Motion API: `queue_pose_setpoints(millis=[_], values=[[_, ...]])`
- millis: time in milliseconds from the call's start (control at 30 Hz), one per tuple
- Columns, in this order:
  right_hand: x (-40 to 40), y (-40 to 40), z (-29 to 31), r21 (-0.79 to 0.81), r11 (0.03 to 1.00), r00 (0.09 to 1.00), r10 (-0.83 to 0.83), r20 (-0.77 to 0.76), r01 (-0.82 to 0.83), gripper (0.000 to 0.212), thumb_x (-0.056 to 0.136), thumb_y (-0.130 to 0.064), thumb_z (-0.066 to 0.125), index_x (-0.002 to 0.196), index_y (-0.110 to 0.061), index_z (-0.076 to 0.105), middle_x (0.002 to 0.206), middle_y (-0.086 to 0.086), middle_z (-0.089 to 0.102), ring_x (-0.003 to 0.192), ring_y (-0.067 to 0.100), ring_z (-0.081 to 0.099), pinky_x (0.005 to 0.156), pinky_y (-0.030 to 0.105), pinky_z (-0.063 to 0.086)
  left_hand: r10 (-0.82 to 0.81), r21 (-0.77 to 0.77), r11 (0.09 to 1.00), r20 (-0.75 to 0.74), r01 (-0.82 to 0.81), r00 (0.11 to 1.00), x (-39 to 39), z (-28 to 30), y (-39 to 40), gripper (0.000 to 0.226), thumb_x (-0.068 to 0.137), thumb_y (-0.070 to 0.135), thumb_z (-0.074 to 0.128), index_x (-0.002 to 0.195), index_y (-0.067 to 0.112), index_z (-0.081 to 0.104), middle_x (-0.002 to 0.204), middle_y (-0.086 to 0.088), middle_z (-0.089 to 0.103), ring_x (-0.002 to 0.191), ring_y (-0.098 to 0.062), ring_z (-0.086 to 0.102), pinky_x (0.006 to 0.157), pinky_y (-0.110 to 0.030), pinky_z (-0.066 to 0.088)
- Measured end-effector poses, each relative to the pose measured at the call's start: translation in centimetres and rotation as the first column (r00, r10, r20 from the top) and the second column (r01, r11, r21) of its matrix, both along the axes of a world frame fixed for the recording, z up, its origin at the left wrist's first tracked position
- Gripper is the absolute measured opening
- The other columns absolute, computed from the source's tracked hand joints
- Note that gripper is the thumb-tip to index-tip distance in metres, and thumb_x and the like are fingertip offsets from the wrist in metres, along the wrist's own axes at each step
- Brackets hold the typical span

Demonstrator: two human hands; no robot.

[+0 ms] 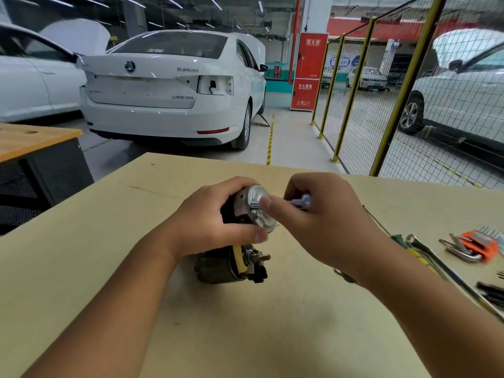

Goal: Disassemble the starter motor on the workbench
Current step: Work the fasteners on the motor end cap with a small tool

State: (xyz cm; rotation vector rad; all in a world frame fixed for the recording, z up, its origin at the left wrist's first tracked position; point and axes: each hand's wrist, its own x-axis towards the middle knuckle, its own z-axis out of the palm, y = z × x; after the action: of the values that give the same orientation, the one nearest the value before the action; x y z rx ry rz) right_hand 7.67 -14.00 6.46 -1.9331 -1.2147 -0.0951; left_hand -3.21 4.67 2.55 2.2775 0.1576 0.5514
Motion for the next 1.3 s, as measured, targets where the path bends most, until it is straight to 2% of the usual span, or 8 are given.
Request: queue_pose_setpoints(millis=[200,367,467,533,600,767,933,1300], values=[[1.5,-0.7,0.7,-0.010,0.997,0.959,0.076,0.273,-0.076,0.035,0.084,-0.047,0.069,0.062,-0.024,0.053,0.054,-0.006,0.051,0.050,0.013,0.047,0.045,0.030,0.040,0.053,0.167,0.985,-0.038,-0.046,0.998,0.6,0.1,-1.0,0.061,0.060,0.057,0.071,0.121,0.049,0.061,0.108,0.018,0.072,0.099,-0.012,0.069,0.086,-0.046,0.057],[2.0,-1.0,0.5,-0.073,0.968,0.727,0.228,0.647,-0.238,0.034,0.090,-0.031,0.070,0.068,-0.010,0.057,0.054,-0.002,0.044,0.044,0.023,0.039,0.041,0.034,0.037,-0.004,0.096,0.995,-0.014,0.005,1.000,0.4,0.0,-0.6,0.060,0.062,0.048,0.075,0.121,0.044,0.066,0.112,0.015,0.073,0.104,-0.016,0.070,0.090,-0.050,0.056],[1.2,-0.4,0.1,-0.018,0.985,0.882,0.164,0.442,-0.174,0.033,0.092,-0.033,0.072,0.068,-0.015,0.057,0.054,-0.007,0.048,0.047,0.013,0.044,0.044,0.031,0.038,-0.026,0.024,0.999,0.029,0.025,0.999,0.2,-0.3,0.2,0.061,0.064,0.041,0.080,0.124,0.036,0.068,0.114,0.006,0.074,0.108,-0.025,0.070,0.092,-0.055,0.056],[0.4,0.0,0.1,0.009,0.993,0.993,0.118,0.030,-0.118,0.035,0.090,-0.042,0.070,0.067,-0.017,0.060,0.050,-0.008,0.049,0.044,0.007,0.042,0.042,0.023,0.034,-0.023,-0.005,1.000,0.050,0.024,0.998,0.2,-0.5,0.5,0.061,0.065,0.039,0.082,0.124,0.035,0.068,0.113,0.004,0.074,0.108,-0.027,0.070,0.092,-0.057,0.056],[-0.1,0.3,0.4,0.006,0.998,0.954,0.059,-0.293,-0.060,0.047,0.090,-0.054,0.062,0.070,-0.012,0.065,0.050,-0.003,0.047,0.039,0.009,0.038,0.040,0.025,0.033,-0.021,-0.013,1.000,0.060,0.022,0.998,0.2,-0.6,0.7,0.062,0.065,0.039,0.083,0.125,0.036,0.067,0.113,0.004,0.074,0.108,-0.027,0.070,0.092,-0.058,0.055],[-0.6,0.6,0.7,-0.024,1.000,0.983,-0.002,0.184,0.007,0.045,0.091,-0.049,0.056,0.056,-0.022,0.047,0.047,-0.007,0.040,0.051,0.009,0.044,0.046,0.020,0.031,-0.027,-0.065,0.997,0.094,0.033,0.995,0.2,-0.9,1.1,0.061,0.063,0.037,0.083,0.122,0.033,0.069,0.113,0.001,0.075,0.109,-0.029,0.071,0.095,-0.058,0.055],[0.0,0.4,1.0,-0.071,0.990,0.846,0.138,0.515,-0.118,0.026,0.092,-0.036,0.065,0.079,-0.017,0.054,0.062,-0.003,0.053,0.056,0.018,0.047,0.050,0.035,0.039,-0.042,-0.093,0.994,0.110,0.053,0.993,0.2,-1.0,1.5,0.060,0.064,0.039,0.083,0.122,0.030,0.070,0.113,0.000,0.074,0.109,-0.030,0.070,0.097,-0.059,0.054],[-0.3,0.5,1.1,-0.064,0.997,0.888,0.076,0.453,-0.053,0.044,0.094,-0.043,0.053,0.061,-0.014,0.057,0.048,-0.004,0.043,0.044,0.012,0.039,0.044,0.029,0.029,-0.070,-0.096,0.992,0.123,0.082,0.990,0.5,-1.2,1.5,0.060,0.066,0.038,0.084,0.123,0.031,0.069,0.113,-0.002,0.074,0.109,-0.033,0.070,0.096,-0.061,0.055]])
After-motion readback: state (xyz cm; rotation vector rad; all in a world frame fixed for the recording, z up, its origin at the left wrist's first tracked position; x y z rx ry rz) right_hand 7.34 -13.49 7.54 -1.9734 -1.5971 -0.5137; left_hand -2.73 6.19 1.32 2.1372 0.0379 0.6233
